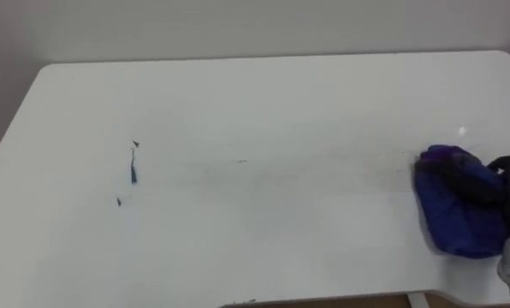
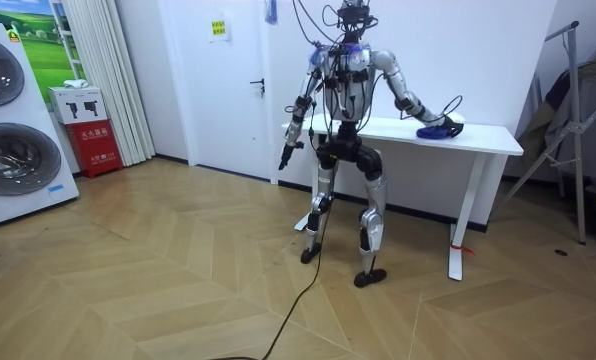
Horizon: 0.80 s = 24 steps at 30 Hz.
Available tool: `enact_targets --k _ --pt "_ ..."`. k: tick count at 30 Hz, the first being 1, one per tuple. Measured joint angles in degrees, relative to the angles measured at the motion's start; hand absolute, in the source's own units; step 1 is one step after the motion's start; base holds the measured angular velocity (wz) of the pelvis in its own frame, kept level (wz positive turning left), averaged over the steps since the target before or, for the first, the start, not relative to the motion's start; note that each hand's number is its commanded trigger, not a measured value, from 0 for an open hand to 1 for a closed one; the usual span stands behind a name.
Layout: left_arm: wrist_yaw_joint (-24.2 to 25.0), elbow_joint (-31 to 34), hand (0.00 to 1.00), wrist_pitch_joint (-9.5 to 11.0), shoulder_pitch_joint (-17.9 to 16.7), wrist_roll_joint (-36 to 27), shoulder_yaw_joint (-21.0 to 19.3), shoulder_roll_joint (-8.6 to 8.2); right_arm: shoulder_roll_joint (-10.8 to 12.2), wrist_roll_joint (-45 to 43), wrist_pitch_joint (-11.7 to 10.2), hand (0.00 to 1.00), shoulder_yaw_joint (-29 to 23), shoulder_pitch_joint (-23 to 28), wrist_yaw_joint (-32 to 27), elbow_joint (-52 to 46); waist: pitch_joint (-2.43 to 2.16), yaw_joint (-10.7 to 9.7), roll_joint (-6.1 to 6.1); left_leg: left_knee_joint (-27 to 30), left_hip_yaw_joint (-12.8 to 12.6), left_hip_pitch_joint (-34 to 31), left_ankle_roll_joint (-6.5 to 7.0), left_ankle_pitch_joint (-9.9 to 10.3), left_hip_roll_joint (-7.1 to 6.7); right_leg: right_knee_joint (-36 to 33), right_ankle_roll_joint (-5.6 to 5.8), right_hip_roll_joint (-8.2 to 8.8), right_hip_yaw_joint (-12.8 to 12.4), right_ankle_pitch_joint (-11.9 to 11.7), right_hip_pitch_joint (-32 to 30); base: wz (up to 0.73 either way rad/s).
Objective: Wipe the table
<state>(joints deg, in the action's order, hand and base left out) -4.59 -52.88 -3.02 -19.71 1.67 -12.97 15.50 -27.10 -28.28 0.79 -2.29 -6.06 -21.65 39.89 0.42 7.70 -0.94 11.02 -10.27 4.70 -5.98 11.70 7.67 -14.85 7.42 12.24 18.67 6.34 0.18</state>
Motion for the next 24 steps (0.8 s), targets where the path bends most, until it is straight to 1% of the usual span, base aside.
enact_targets --k 2,4,5,7,8,10,11,13,14,15,17,18,19,22,24 --pt "-0.04 0.0 0.0 0.07 1.03 0.0 0.2 -0.47 0.03 -0.03 0.03 0.0 0.0 0.0 0.39 -0.17 0.07 -0.34 -0.24 -0.05 0.17 -0.11 0.01 -0.02 -0.06 0.0 0.18 0.01 0.0 0.12 0.07 0.04" --pt "-0.24 0.02 0.0 0.09 1.74 0.1 0.16 -1.06 0.03 -0.02 0.08 0.0 -0.08 0.06 0.91 -1.36 0.17 -1.16 -1.03 -0.5 0.48 -0.14 0.02 -0.03 -0.25 0.13 0.45 0.0 -0.22 0.36 0.16 0.04" --pt "-0.25 0.02 0.0 0.09 1.77 0.1 0.16 -1.09 0.03 -0.02 0.09 0.0 -0.19 0.28 0.93 -1.98 0.08 -1.33 -1.03 -0.62 0.69 -0.08 0.02 -0.03 -0.36 0.23 0.5 0.0 -0.39 0.39 0.23 0.05" --pt "-0.99 0.01 0.0 0.09 1.84 0.11 0.15 -1.09 0.04 -0.18 0.09 0.0 -0.94 0.79 0.93 -2.87 -0.12 -1.91 -1.93 -0.61 0.91 0.44 0.12 -0.09 -0.71 0.37 0.74 -0.01 -1.29 0.55 0.66 0.02" --pt "-1.23 0.01 0.0 0.09 1.81 0.11 0.15 -1.08 0.05 -0.18 0.12 0.0 -1.16 0.82 0.93 -2.87 -0.09 -1.91 -2.19 -0.73 0.91 0.7 0.14 -0.11 -0.74 0.37 0.75 0.0 -1.37 0.55 0.86 0.0" --pt "-1.51 -0.07 0.0 -0.05 1.36 0.08 0.16 -1.07 0.05 -0.18 0.36 0.0 -1.55 1.03 0.63 -3.81 -0.41 -1.95 -2.97 -0.83 0.93 1.32 0.14 -0.11 -0.77 0.44 0.77 -0.04 -1.54 0.56 1.42 0.0" --pt "-1.51 -0.09 0.0 -0.13 1.35 0.08 0.16 -1.09 0.04 -0.18 0.4 0.0 -1.65 1.18 0.44 -4.49 -0.32 -1.96 -3.04 -0.96 0.94 1.7 0.14 -0.11 -0.77 0.5 0.77 -0.08 -1.54 0.56 1.75 0.0" --pt "-1.58 -0.28 0.0 -0.28 1.33 0.08 0.16 -1.13 0.05 -0.3 0.36 0.0 -1.67 1.39 -0.43 -5.77 -0.29 -2.09 -3.02 -1.57 0.95 3.21 0.14 -0.11 -0.76 1.54 0.78 -0.36 -1.63 0.56 3.44 0.0" --pt "-1.62 -0.28 0.0 -0.28 1.4 0.09 0.16 -1.19 0.05 -0.31 0.36 0.0 -1.72 1.43 -0.52 -5.98 -0.09 -2.26 -2.68 -1.59 0.96 3.43 0.14 -0.11 -0.74 1.72 0.78 -0.39 -1.57 0.56 3.82 0.03" --pt "-1.94 -0.28 0.0 -0.28 1.55 0.1 0.16 -1.4 0.05 -0.32 0.36 0.0 -1.8 1.46 -0.59 -6.85 -0.22 -2.33 -2.71 -1.64 0.96 3.56 0.14 -0.11 -0.74 2.17 0.82 -0.46 -1.58 0.57 4.15 0.04" --pt "-2.36 -0.29 0.0 -0.28 1.81 0.11 0.11 -2.02 0.05 -1.2 0.34 0.0 -1.88 1.57 -0.81 -9.17 -0.1 -2.43 -2.38 -1.68 0.98 3.42 0.13 -0.1 -0.69 2.25 0.88 -0.51 -1.51 0.56 4.1 0.0" --pt "-2.44 -0.3 0.0 -0.28 2.09 0.11 0.1 -2.62 0.05 -1.72 -0.04 0.0 -1.9 1.8 -1.37 -10.33 -0.15 -2.55 -2.0 -1.75 1.03 3.32 0.13 -0.1 -0.68 2.25 0.91 -0.51 -1.45 0.54 4.03 0.0" --pt "-2.45 -0.29 0.0 -0.28 2.29 0.11 -0.05 -3.23 0.06 -1.87 -0.07 0.0 -2.19 2.3 -1.63 -11.67 -0.34 -2.59 -1.7 -1.78 1.04 3.33 0.12 -0.1 -0.67 2.24 0.91 -0.52 -1.49 0.54 3.97 0.0" --pt "-2.76 -0.29 0.0 -0.19 2.11 0.04 -0.38 -4.36 0.74 -2.1 -0.52 0.0 -4.61 3.84 -3.03 -16.05 -0.48 -2.67 -1.45 -1.95 1.03 3.46 0.11 -0.1 -0.69 2.22 0.92 -0.53 -1.62 0.54 3.94 0.0" --pt "-2.77 -0.3 0.0 0.12 1.81 -0.08 -0.4 -4.49 1.08 -1.79 -1.44 0.0 -6.73 4.94 -4.16 -18.84 -0.59 -2.67 -1.38 -1.95 1.03 3.47 0.11 -0.11 -0.69 2.22 0.93 -0.55 -1.61 0.54 3.94 0.0"
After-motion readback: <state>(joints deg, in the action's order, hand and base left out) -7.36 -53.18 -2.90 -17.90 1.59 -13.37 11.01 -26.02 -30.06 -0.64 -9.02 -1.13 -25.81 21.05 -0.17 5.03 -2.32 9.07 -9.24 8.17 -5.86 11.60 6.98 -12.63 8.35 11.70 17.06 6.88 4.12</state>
